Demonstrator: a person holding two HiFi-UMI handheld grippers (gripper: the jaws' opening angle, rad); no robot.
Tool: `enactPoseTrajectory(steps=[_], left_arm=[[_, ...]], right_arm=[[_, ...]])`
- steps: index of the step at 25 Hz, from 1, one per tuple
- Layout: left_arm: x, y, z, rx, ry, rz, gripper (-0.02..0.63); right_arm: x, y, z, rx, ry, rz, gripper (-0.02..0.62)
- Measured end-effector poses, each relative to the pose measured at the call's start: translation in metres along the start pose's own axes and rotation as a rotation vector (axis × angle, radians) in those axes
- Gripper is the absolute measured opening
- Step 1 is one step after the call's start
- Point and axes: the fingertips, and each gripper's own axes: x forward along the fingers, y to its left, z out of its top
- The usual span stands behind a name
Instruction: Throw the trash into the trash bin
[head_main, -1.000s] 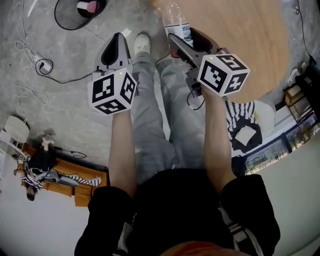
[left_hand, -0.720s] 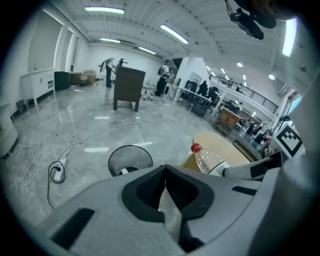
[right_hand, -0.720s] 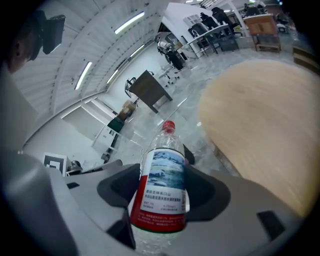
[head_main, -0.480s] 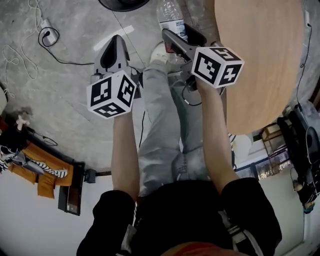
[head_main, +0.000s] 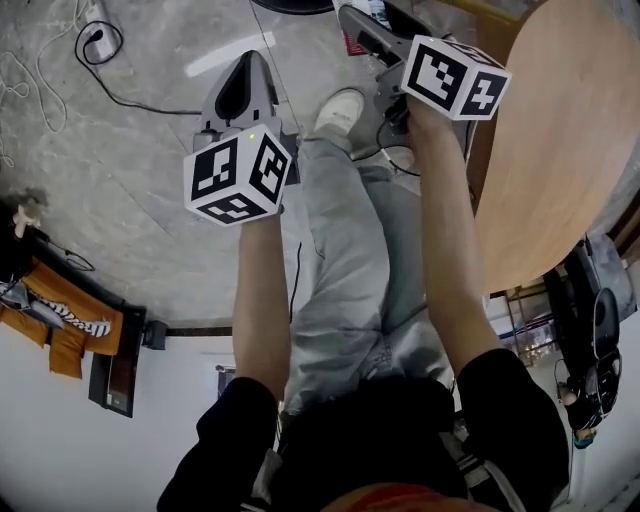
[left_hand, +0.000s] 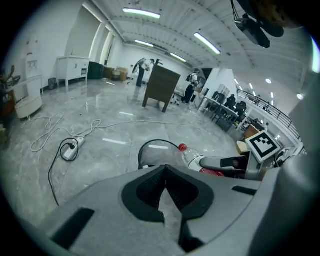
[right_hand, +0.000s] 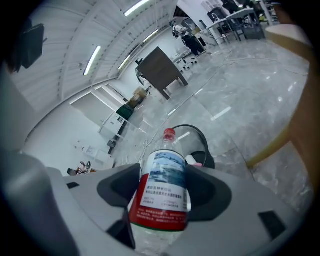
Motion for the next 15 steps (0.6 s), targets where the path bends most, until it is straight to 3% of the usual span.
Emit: enactPoseTrajectory(steps=[6, 15], left_arm=[[0.026, 0.024, -0.025, -0.004, 0.018, 0.013, 0.009], [0.008, -0.001, -0.013, 0.012, 0.034, -0.006, 0.008]], right_arm=[[0.051, -0.028, 0.014, 0.034, -0.088, -0.007, 0.258], [0.003, -0.017, 0.025, 0.005, -0.096, 0.003, 0.251]])
